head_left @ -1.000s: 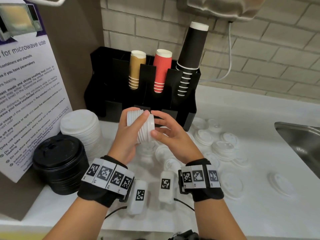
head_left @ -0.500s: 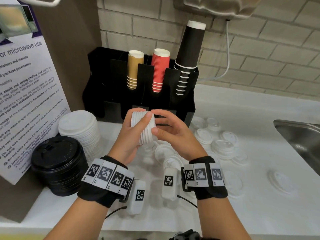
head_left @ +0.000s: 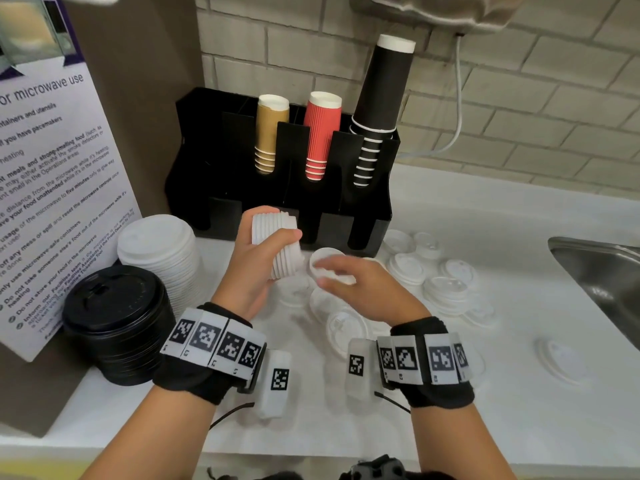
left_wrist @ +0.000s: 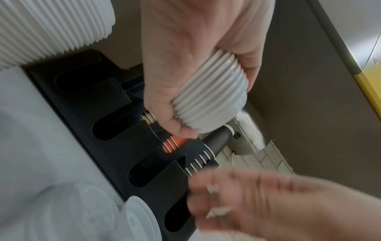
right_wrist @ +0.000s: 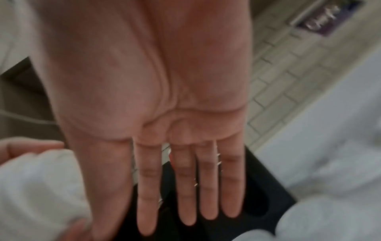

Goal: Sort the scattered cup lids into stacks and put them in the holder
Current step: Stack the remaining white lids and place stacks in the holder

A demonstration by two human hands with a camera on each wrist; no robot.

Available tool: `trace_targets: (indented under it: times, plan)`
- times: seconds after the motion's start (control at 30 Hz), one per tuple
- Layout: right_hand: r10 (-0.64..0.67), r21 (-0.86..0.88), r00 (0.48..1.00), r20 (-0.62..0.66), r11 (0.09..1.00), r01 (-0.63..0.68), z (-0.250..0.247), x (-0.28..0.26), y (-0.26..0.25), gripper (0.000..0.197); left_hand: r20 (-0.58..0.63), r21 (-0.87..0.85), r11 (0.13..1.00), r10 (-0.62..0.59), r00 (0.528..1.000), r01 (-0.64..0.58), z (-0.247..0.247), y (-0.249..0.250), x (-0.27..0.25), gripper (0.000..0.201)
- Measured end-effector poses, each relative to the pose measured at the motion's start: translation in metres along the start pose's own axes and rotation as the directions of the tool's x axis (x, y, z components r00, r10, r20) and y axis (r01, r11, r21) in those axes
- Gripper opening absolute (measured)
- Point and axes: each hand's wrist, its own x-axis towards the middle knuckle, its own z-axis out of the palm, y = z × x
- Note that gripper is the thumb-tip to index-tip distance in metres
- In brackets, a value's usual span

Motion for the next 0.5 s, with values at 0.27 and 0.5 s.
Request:
trace_targets:
  times: [0.27,0.5]
  plan:
    - [0.283,-0.402,0.957,0.059,0.884,-0.237,0.005,-0.006,0.031,0.044,0.0,-0.008,0.999,-0.031,1.0,0.031,0.003,-0.001,-0.002,0.052]
    - [0.263,-0.362,0.964,-0.044,0.895,-0.261,0.006,-0.006,0.035,0.025,0.025,-0.02,1.0,-0.023,0.999,0.023,0.005,-0.009,-0.001,0.037]
